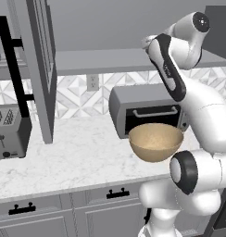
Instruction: Open the cabinet, pick up the bread from the cabinet and place it in the basket. Then move the basket to the dining counter.
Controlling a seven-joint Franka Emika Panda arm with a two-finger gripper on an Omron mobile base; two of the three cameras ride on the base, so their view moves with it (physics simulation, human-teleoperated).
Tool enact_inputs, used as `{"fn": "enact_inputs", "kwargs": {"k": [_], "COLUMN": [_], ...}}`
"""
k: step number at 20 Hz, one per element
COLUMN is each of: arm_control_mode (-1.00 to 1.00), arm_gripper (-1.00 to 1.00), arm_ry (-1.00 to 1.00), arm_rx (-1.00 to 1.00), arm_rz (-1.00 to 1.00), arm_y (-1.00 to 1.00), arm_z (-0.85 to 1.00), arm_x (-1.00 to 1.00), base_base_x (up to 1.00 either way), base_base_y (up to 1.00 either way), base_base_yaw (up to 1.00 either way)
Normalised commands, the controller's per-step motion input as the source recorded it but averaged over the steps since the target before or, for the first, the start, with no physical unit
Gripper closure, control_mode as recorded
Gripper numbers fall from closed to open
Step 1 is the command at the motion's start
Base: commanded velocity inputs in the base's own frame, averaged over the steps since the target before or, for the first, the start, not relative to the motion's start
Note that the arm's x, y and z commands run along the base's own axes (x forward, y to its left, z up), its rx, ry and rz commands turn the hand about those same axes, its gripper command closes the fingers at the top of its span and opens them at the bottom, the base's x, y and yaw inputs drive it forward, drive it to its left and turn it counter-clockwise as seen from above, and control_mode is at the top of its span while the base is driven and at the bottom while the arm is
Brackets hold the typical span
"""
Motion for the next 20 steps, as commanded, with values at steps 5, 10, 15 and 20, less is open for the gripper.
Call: {"fn": "enact_inputs", "kwargs": {"k": [5,10,15,20], "arm_control_mode": [-1.00,-1.00,-1.00,-1.00], "arm_gripper": [1.00,1.00,1.00,1.00], "arm_ry": [0.02,0.13,0.30,0.33], "arm_rx": [0.00,0.00,0.00,0.00], "arm_rz": [0.00,-0.02,-0.05,-0.01], "arm_y": [0.00,-0.13,-0.08,-0.32], "arm_z": [0.02,-0.12,-0.57,-0.49], "arm_x": [-1.00,-1.00,-1.00,-0.90], "base_base_x": [0.00,0.00,0.00,0.00], "base_base_y": [0.00,0.00,0.00,0.00], "base_base_yaw": [0.00,0.00,0.00,0.00]}}
